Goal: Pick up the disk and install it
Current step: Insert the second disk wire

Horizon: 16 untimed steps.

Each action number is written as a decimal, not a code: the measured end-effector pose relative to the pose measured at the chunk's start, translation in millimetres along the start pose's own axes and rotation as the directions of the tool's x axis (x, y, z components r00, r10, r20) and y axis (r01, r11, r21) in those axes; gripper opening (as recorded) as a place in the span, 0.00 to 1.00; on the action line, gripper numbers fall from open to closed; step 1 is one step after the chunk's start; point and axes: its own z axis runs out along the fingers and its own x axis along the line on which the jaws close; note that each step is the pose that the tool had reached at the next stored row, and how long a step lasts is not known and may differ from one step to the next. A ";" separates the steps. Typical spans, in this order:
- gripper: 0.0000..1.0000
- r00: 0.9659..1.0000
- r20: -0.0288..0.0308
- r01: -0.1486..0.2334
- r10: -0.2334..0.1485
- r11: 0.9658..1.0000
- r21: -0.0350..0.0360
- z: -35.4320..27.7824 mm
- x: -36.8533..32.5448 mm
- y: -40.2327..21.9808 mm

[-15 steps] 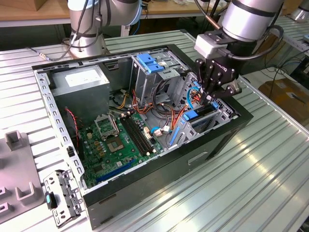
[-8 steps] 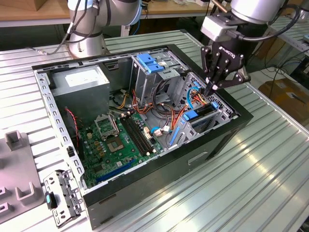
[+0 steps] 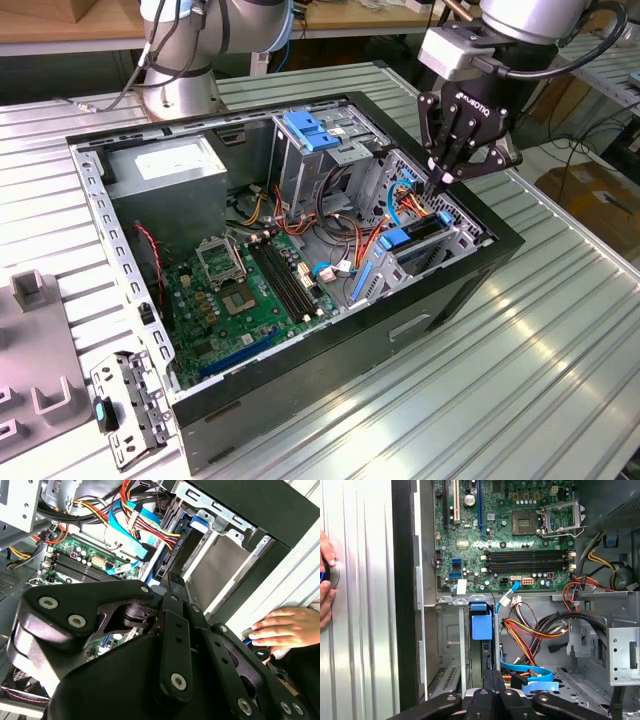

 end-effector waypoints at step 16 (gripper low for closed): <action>0.11 0.996 -0.088 0.001 -0.005 0.999 -0.050 4.9 -41.3 -9.8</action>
